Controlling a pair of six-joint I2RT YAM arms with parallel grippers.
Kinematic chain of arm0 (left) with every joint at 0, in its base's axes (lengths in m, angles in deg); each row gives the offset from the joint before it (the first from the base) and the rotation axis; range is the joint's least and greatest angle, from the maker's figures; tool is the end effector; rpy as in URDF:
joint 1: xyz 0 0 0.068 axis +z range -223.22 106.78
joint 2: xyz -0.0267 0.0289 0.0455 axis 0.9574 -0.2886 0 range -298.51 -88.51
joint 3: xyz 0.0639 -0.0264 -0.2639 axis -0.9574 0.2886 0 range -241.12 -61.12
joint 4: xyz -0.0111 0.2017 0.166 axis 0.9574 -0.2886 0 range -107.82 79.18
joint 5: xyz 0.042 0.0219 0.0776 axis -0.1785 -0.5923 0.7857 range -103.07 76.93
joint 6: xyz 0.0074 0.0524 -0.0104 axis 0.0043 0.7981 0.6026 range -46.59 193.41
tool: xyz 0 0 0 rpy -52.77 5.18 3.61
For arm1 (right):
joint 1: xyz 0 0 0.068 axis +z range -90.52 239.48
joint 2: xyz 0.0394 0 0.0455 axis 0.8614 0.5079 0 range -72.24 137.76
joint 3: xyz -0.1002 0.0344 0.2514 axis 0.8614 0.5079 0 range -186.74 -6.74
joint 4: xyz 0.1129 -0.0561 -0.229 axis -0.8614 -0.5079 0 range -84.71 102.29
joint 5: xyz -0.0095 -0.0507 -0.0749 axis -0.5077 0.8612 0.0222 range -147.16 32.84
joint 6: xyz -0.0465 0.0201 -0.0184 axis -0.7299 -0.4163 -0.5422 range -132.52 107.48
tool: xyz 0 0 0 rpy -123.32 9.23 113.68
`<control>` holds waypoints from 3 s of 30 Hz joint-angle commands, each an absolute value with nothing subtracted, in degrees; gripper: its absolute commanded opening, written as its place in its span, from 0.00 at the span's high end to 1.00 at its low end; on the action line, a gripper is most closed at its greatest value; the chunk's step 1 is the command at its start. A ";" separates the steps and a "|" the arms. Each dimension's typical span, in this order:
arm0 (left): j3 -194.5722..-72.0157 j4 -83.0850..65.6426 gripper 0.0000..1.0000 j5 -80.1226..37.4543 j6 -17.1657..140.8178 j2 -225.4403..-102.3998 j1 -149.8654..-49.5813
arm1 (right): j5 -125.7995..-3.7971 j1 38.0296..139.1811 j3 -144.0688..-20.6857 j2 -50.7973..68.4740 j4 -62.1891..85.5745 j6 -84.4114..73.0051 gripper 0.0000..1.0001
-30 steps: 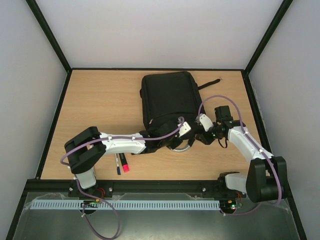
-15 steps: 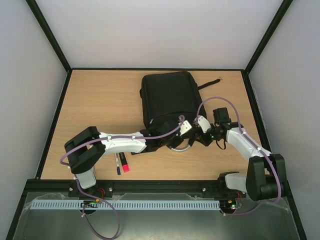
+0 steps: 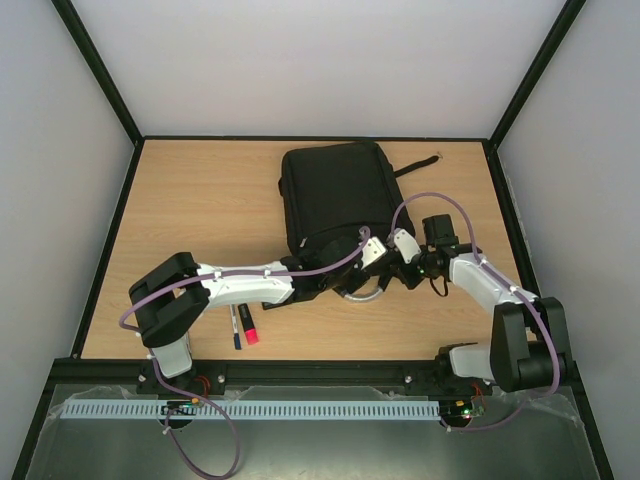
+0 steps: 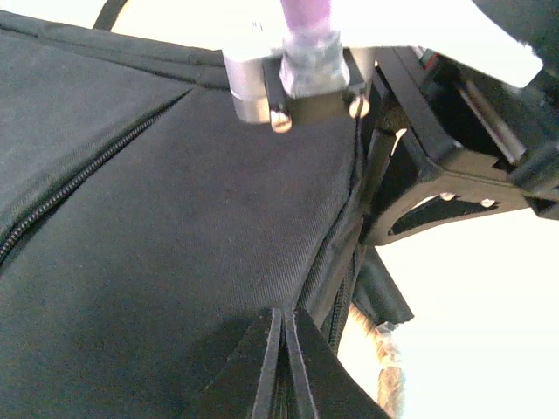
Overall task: Pack the student bag
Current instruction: Zip the student bag at the center of the board.
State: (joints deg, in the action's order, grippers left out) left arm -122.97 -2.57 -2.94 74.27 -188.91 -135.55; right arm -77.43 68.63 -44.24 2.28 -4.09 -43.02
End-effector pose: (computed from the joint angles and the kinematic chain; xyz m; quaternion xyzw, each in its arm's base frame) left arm 0.1871 -0.3431 0.2124 0.4151 0.7589 -0.1875 0.4653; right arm 0.2402 0.0511 0.1821 -0.3690 0.8605 0.1070 0.3347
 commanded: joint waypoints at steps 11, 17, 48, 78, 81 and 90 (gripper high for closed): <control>-122.79 0.16 0.97 -1.30 74.81 -188.40 -135.33 | -73.49 68.22 -43.77 -1.57 -9.12 -46.04 0.99; -119.90 0.51 0.66 -4.37 76.76 -188.09 -135.29 | -74.11 67.05 -43.69 -1.42 -10.84 -47.06 0.99; -115.75 1.60 0.98 1.24 79.17 -187.64 -135.30 | -85.70 53.19 -48.34 5.20 -17.94 -53.29 0.98; -122.10 6.58 0.98 -8.79 69.11 -189.40 -130.62 | -71.22 72.57 -36.95 -5.12 5.86 -44.65 0.48; -121.79 6.67 0.97 -8.90 69.01 -188.90 -130.62 | -69.70 72.50 -37.28 -3.03 7.84 -43.14 0.49; -121.70 6.12 0.98 -8.35 69.79 -188.31 -130.44 | -67.49 72.50 -38.26 0.47 9.20 -42.51 0.75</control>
